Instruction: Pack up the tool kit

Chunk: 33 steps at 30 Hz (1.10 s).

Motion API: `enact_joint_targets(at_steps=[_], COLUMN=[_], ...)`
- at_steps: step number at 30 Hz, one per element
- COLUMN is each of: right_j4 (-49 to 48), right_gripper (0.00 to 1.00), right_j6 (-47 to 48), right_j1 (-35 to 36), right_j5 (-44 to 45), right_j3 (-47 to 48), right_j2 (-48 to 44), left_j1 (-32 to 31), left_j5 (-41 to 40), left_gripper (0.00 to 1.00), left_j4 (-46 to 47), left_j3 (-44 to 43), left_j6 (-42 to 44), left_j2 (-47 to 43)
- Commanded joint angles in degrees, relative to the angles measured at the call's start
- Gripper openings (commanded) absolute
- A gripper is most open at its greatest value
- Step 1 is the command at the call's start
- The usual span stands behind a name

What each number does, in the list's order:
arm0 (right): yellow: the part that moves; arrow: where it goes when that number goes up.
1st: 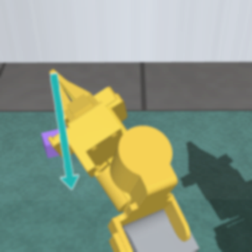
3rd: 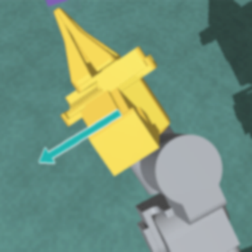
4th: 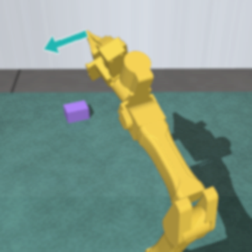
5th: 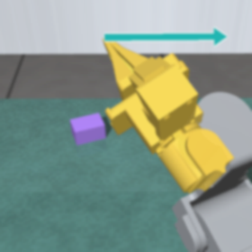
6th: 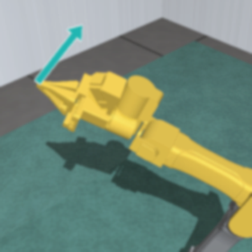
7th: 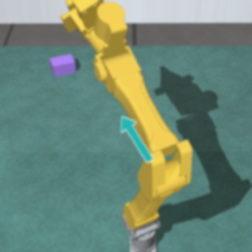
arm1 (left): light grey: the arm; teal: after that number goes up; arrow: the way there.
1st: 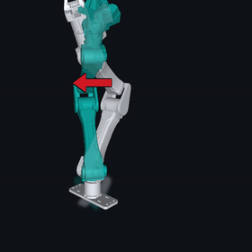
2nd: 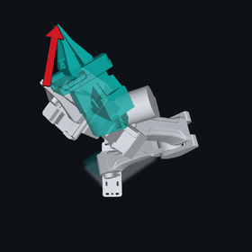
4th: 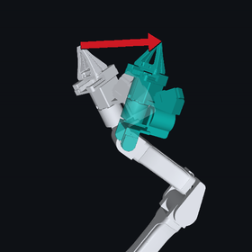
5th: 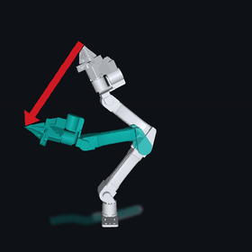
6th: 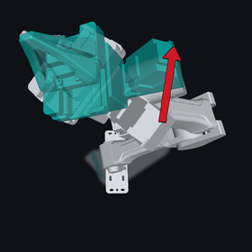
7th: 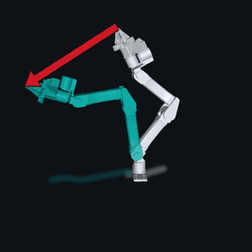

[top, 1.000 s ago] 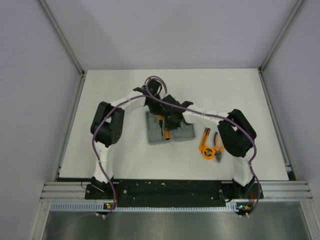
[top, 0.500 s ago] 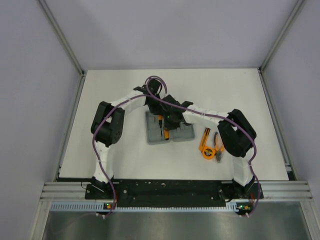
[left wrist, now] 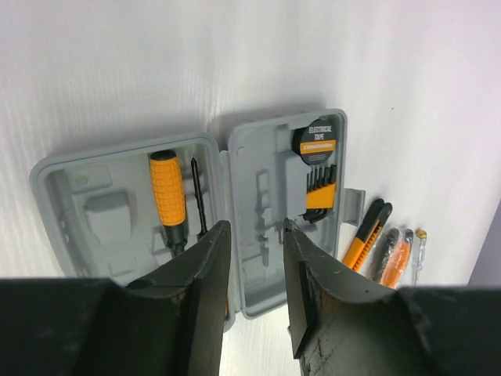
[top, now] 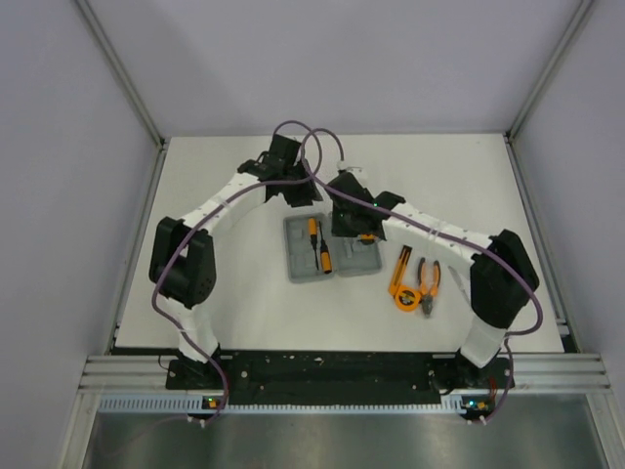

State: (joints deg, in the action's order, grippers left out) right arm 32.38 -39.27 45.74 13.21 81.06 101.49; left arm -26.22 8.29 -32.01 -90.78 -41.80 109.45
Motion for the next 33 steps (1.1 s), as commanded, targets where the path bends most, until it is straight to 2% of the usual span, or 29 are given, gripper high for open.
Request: enact_joint_targets(at_steps=[1,6,10,12,14,16,20,27,33], right_j4=[-0.1,2.0,4.9,5.7,6.5,6.6,6.7,6.7,6.8], right_gripper=[0.16,0.22,0.33,0.41,0.44,0.45,0.46,0.46,0.47], right_j6=[-2.0,-6.8,-9.4,-10.0,-10.0,-9.7,-7.2,-7.8,-8.6], right_j1=[-1.3,-5.6,-9.1,-10.7,-12.8,-14.2,-15.1,-16.3,-16.6], right_j5=[6.2,9.4,11.4,11.3,10.3,9.4,8.5,4.7,4.2], right_j3=[-4.6,-13.1,-19.2,-21.3,-22.7,-23.1,-22.1,-21.3,-21.5], right_j2=[-6.4,-12.3,-17.1,-18.5,-18.6,-18.1,-14.9,-8.2,-5.8], left_j1=[0.6,1.7,2.7,3.5,4.3,5.2,7.6,10.6,12.0], left_j5=[-0.5,-4.7,-7.7,-7.7,-7.8,-7.8,-6.2,-4.1,-2.3], left_gripper=[0.38,0.43,0.49,0.53,0.60,0.68,0.75,0.82,0.83], left_j4=[2.7,5.1,5.6,6.5,7.3,9.1,11.6,10.7,11.4], left_j3=[3.8,10.9,15.4,17.9,19.8,22.4,26.9,28.1,29.2], left_j6=[2.3,3.7,4.8,5.3,5.8,6.3,5.8,4.9,4.5], left_j2=[-6.2,-11.7,-15.5,-17.2,-19.1,-21.0,-23.6,-23.8,-23.6])
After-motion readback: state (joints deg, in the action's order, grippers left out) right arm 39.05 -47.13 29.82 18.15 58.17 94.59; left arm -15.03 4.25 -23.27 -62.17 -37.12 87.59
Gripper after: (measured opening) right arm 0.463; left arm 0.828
